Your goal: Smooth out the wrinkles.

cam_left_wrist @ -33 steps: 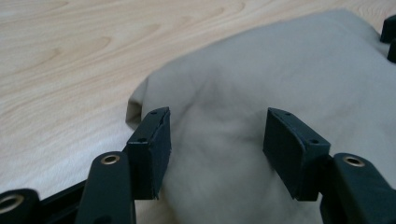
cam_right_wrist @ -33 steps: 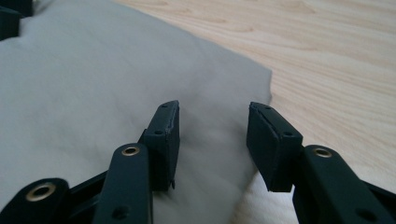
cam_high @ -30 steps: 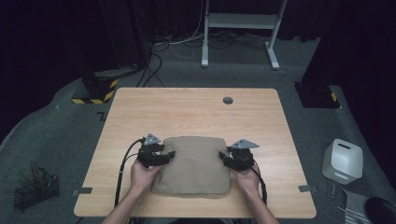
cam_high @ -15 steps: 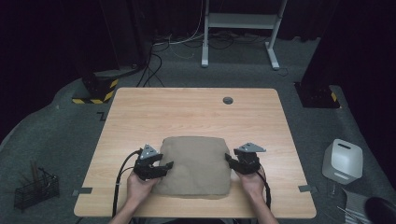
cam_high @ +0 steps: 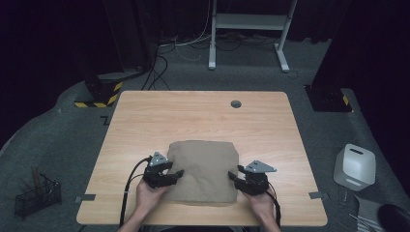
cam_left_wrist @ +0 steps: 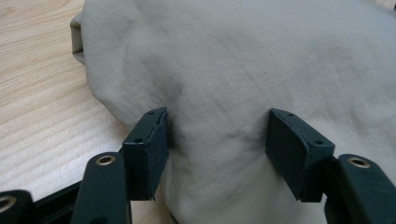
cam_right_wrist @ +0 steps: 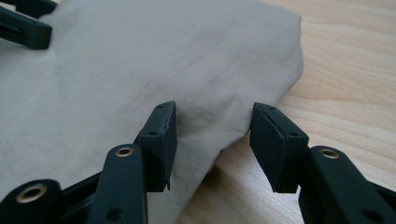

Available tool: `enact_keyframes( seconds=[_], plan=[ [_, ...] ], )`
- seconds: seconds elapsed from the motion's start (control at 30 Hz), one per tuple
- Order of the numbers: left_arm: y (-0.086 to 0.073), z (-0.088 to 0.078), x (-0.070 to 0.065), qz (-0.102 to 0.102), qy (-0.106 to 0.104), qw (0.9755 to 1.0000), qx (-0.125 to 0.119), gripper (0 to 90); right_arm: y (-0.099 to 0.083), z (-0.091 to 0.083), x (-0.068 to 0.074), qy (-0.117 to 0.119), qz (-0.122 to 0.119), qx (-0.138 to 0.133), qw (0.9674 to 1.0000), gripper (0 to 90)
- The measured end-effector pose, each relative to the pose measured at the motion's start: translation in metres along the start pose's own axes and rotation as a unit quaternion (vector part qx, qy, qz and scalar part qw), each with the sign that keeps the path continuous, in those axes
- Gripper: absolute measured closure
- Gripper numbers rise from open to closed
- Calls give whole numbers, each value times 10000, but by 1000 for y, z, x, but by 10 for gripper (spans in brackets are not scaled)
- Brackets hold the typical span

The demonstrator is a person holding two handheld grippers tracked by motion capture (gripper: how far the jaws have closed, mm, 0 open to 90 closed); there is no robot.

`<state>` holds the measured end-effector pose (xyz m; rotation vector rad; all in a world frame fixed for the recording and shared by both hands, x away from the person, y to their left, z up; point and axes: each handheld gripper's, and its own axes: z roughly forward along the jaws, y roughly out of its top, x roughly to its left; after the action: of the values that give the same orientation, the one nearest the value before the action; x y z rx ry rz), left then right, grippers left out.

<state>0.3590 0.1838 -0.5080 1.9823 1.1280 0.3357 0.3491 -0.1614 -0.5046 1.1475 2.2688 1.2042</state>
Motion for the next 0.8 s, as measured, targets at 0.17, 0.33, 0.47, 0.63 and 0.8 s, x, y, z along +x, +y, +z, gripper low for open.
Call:
enact_keyframes(
  seconds=[0.17,0.33,0.47,0.63,0.8],
  plan=[
    [6,12,6,-39,-4,10000,39,388,3,12,-5,-153,83,89,9998,512],
    [16,23,12,-60,8,10000,56,383,9,19,-12,-321,133,136,9993,509],
    [24,32,17,-101,43,9999,34,381,15,27,-21,-418,223,166,9987,509],
    [34,44,24,-99,106,9998,107,371,23,38,-31,-506,303,238,9980,508],
    [43,51,29,-22,150,9996,230,345,28,47,-40,-531,449,269,9972,507]
  ],
)
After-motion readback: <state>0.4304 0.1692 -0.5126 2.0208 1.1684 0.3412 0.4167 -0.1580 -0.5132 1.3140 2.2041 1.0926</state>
